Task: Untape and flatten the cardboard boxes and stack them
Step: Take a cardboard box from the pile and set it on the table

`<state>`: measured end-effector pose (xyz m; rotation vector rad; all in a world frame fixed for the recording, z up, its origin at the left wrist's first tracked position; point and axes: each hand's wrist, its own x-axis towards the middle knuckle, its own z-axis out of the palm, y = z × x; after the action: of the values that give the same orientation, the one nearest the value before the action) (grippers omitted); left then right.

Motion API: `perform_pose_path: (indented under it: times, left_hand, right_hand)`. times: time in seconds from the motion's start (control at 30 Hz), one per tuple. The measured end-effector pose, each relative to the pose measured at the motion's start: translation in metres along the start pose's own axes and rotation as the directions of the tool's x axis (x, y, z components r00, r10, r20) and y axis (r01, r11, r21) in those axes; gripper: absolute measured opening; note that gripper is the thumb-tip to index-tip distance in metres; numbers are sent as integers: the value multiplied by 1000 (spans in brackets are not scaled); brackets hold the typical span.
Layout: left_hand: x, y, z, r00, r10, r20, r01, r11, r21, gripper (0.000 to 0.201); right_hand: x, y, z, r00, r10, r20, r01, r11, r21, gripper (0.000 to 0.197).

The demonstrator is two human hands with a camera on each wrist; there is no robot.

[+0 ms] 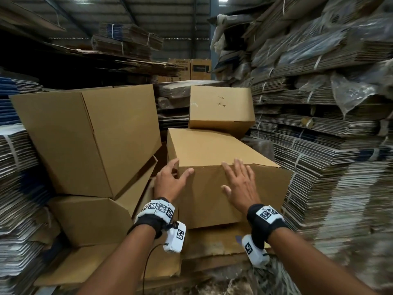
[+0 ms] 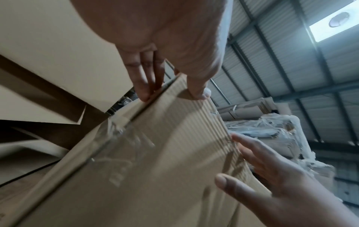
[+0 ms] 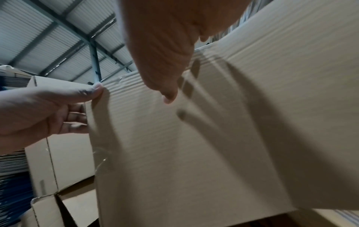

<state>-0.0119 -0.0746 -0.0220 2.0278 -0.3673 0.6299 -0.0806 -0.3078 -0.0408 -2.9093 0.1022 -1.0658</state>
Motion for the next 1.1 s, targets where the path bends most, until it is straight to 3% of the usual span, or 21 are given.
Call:
perform_pose_path:
  times: [0.13,0.3,0.43,0.5,0.63,0.87,1.0,1.1]
  left_hand:
    - [-17,12,10,981,157,118,-149,987,-67,55]
    - [-18,10,16,948,154,279,-71,955,-287,36]
    - [-22,15,33,930,182,318,-50,923,-382,37]
    - [-24,18,41,923,185,337,-21,899,-437,37]
    - [-30,20,52,921,167,353,33,868,-496,38]
    - [-16,16,52,975,64,211,21,925,-379,29]
    - [-14,30,49,966,96,241,-16,950,-311,33]
    - [-20,44,53,950,107,293,-25,962,-272,38]
  right_hand:
    - [1,3,2,1000,2,-28,-1,999,32,87]
    - [-12,21,-3,974,219,-64,-205,962,181,82]
    - [-25,8,-10,972,227,-68,-157,834,529,64]
    - [-29,8,-10,961,260,-94,-154,786,599,69]
    - [-34,13,-6,949,293,-116,-177,801,571,77]
    - [-44,24,-9,960,261,-102,-173,838,517,66]
    - [-51,23,-15,950,296,-103,-198,823,533,64]
    - [-58,20,-16,970,235,-66,-168,839,517,66]
